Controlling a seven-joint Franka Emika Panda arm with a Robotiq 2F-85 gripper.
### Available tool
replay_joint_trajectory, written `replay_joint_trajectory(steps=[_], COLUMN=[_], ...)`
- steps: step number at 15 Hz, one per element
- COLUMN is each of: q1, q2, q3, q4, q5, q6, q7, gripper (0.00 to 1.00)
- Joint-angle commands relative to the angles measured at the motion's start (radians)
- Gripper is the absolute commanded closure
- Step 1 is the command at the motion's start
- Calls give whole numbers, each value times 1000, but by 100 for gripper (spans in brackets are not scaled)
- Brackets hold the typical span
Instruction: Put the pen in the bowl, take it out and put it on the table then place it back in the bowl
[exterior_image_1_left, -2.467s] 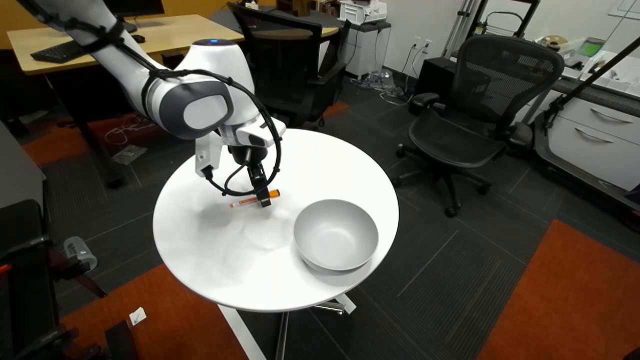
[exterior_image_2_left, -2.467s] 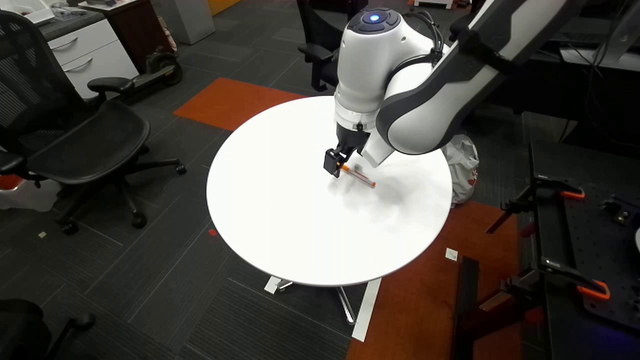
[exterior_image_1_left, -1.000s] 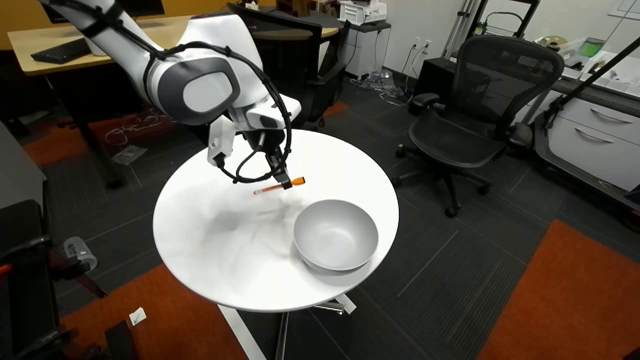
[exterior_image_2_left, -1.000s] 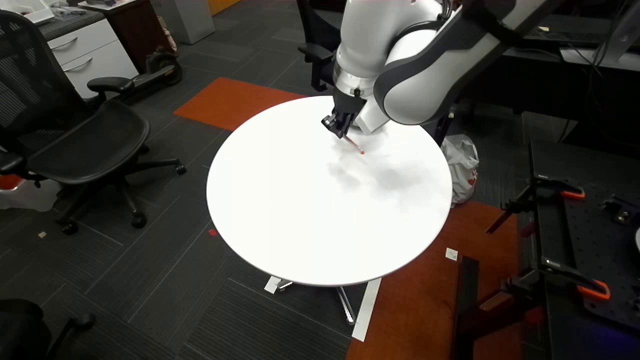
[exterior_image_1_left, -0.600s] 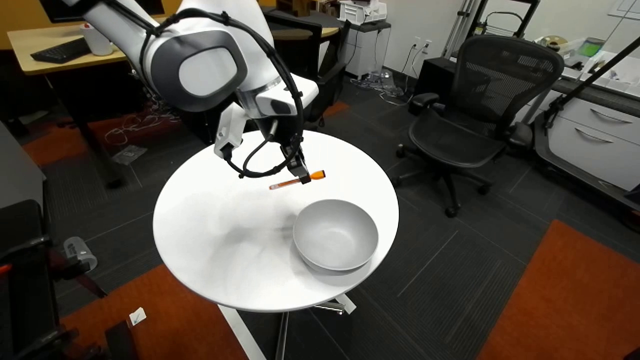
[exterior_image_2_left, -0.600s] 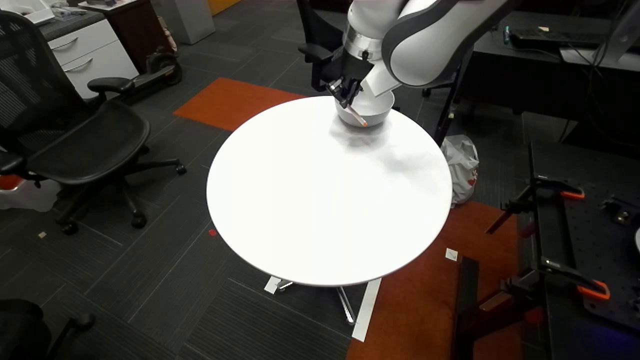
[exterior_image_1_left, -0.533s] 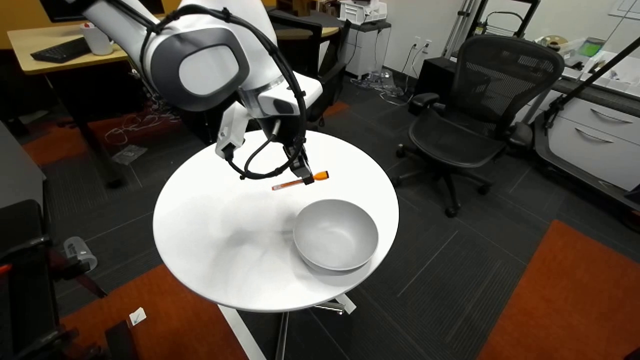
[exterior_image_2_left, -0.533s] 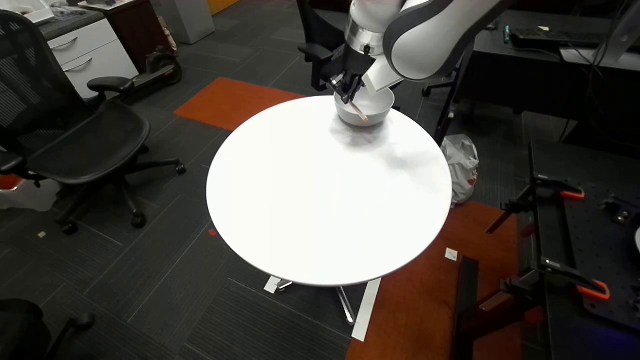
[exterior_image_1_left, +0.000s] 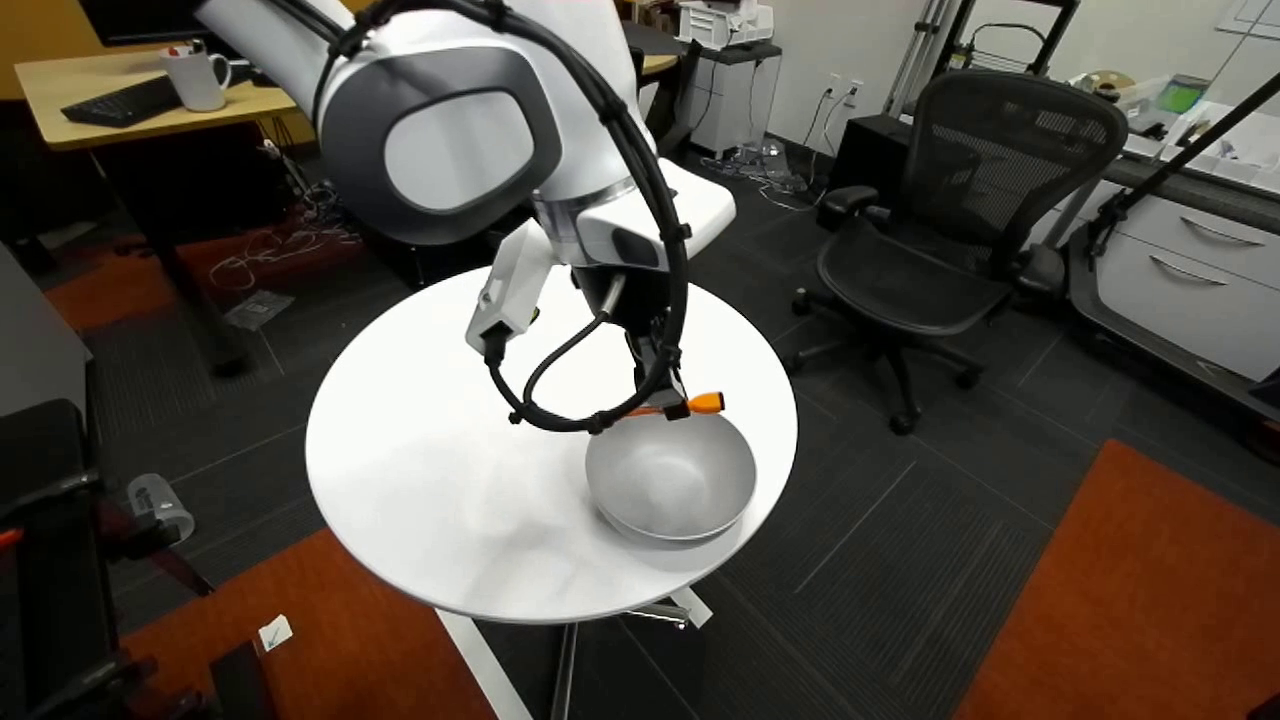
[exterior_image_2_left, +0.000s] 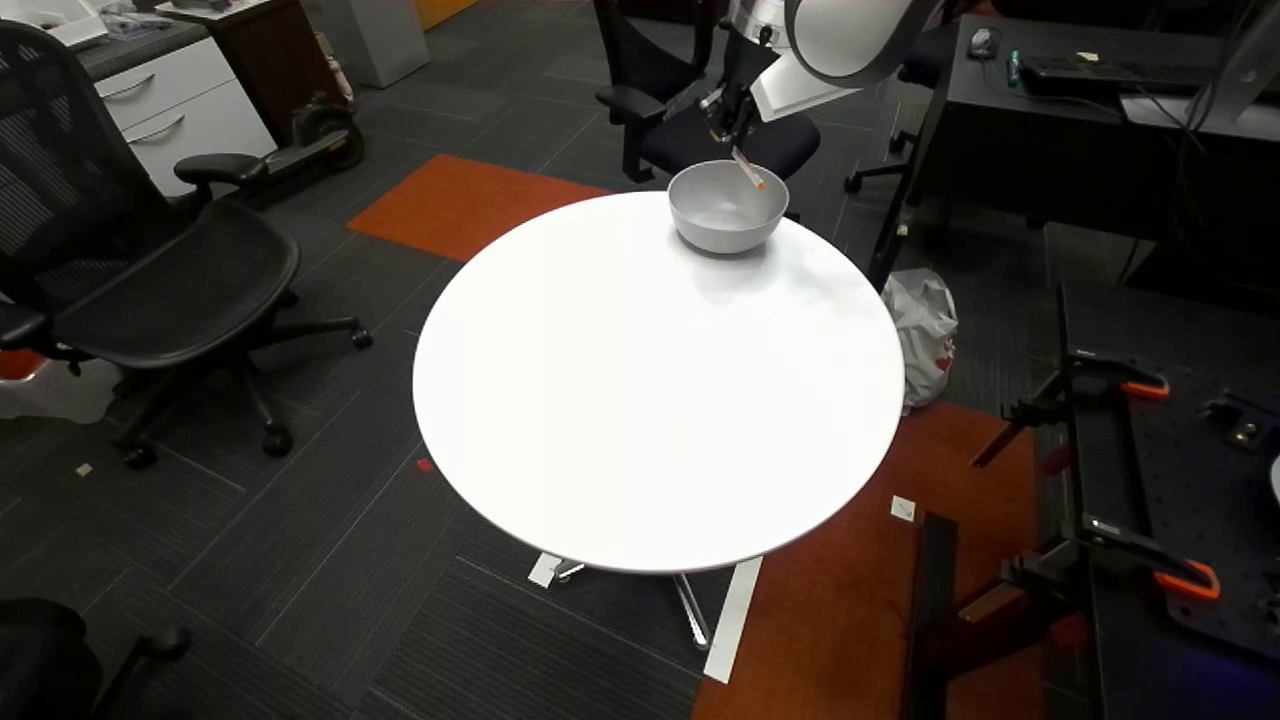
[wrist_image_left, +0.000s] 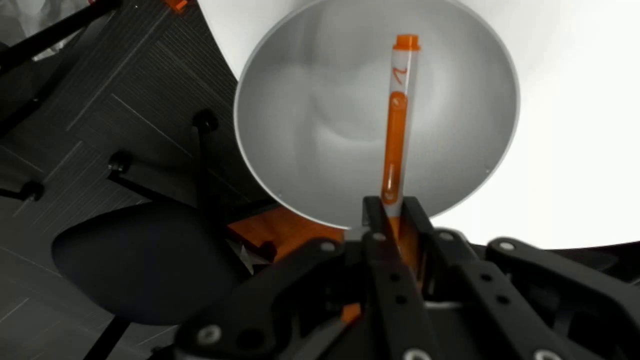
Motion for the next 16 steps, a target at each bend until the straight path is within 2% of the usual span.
replay_joint_trajectory(steps=[1,3,4,5,6,13,14,16], q1=[-75,-110,-126,-142,-153,-197,-198,-206], q2=[-18,-12,-10,-9,-7,-3,-2,-4], q3=[54,85,102,119,131,177,179,188], q4=[48,74,84,92,100,116,116,114], q5=[13,18,23,28,33,41,40,43], q6=[-72,-103,-119,-131,-144,-186,-187,-183], q7=[-39,-64,-76,-87,-96,-104,-102,-109], gripper=[97,97,78,62,57,5,0,0])
